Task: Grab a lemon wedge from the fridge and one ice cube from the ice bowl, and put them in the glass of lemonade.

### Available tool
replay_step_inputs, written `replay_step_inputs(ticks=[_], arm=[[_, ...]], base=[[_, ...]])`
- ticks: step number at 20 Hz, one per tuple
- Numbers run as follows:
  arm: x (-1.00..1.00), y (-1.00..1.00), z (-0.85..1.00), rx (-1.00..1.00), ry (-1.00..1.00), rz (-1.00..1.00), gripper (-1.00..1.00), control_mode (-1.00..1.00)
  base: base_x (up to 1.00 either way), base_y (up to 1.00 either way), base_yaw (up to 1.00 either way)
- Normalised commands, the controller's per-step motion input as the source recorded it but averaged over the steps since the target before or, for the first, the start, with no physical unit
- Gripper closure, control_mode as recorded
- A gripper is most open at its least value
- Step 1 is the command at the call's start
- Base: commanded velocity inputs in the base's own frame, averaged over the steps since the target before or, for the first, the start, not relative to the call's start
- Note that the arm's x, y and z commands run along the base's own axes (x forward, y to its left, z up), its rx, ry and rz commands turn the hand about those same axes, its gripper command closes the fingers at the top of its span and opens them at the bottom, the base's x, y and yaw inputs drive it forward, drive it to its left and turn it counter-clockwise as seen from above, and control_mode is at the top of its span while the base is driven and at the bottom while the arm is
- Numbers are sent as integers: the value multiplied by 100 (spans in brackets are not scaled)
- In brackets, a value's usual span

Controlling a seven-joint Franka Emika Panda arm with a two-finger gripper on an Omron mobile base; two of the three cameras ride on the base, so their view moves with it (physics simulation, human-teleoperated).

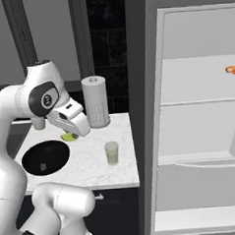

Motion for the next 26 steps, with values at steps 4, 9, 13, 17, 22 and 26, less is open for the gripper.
replay_step_inputs(ticks=[4,9,13,17,22,26], arm=[[100,0,-55,1,-8,-2,100,-100],[82,0,-36,0,-3,0,100,-100],[45,-17,-29,0,0,0,100,-100],[24,-45,-21,0,0,1,100,-100],[14,-16,-32,2,0,1,100,-100],[1,0,-25,0,3,0,100,-100]], base=[[0,0,0],[0,0,0],[0,0,0],[0,0,0],[0,0,0],[0,0,0]])
